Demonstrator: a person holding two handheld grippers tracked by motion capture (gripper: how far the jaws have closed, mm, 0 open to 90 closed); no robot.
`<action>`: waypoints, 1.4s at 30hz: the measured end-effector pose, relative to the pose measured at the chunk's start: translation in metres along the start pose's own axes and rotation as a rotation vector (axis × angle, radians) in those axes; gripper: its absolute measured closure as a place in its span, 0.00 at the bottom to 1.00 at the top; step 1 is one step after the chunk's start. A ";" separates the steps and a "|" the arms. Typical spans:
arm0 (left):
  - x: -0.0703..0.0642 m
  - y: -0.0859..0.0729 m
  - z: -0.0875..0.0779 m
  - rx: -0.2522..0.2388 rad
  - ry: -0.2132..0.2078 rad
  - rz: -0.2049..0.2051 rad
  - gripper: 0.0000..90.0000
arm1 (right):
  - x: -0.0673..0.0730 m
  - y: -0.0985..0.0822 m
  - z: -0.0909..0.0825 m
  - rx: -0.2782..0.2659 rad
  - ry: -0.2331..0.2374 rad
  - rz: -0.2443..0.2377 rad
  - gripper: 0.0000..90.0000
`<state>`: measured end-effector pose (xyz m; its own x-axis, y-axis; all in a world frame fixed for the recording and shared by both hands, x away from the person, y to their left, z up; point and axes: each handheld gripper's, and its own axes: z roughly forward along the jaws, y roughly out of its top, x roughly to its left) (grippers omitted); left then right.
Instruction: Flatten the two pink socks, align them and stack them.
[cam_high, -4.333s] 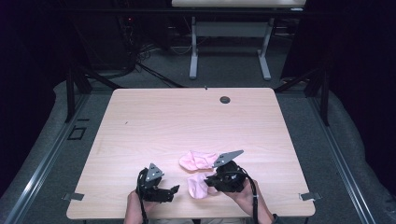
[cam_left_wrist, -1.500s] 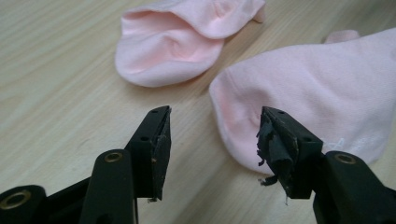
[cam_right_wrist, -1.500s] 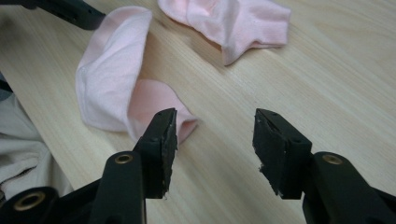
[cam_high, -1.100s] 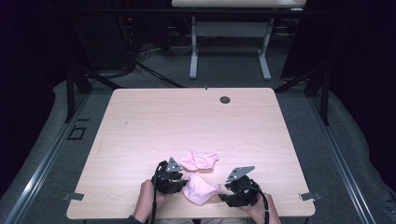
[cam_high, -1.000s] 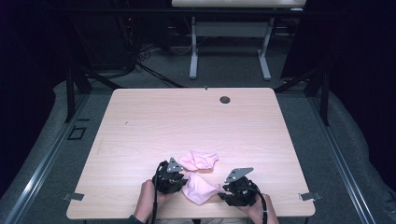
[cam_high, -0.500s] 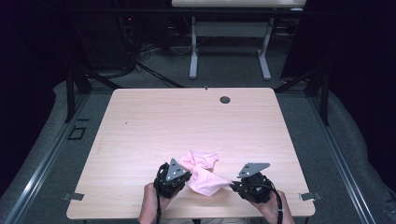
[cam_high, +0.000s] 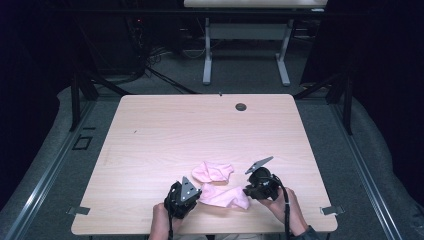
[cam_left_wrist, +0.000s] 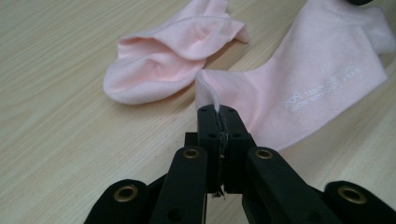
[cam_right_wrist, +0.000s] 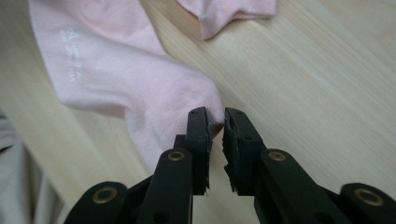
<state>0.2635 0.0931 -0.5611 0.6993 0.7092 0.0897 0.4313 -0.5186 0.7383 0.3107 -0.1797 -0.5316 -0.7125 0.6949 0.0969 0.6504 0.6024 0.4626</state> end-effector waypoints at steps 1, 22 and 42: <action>0.000 -0.002 0.000 -0.002 0.012 -0.003 0.99 | 0.000 0.002 0.006 -0.008 -0.003 -0.003 0.86; 0.009 -0.017 -0.013 0.025 0.097 -0.080 0.57 | 0.039 -0.017 0.003 -0.022 0.044 0.004 0.53; 0.014 -0.014 -0.002 0.032 0.044 -0.067 0.99 | 0.038 -0.030 0.012 -0.084 -0.038 -0.041 0.93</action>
<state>0.2659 0.1108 -0.5686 0.6432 0.7624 0.0707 0.4945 -0.4841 0.7219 0.2676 -0.1669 -0.5525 -0.7266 0.6857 0.0436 0.5954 0.5967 0.5381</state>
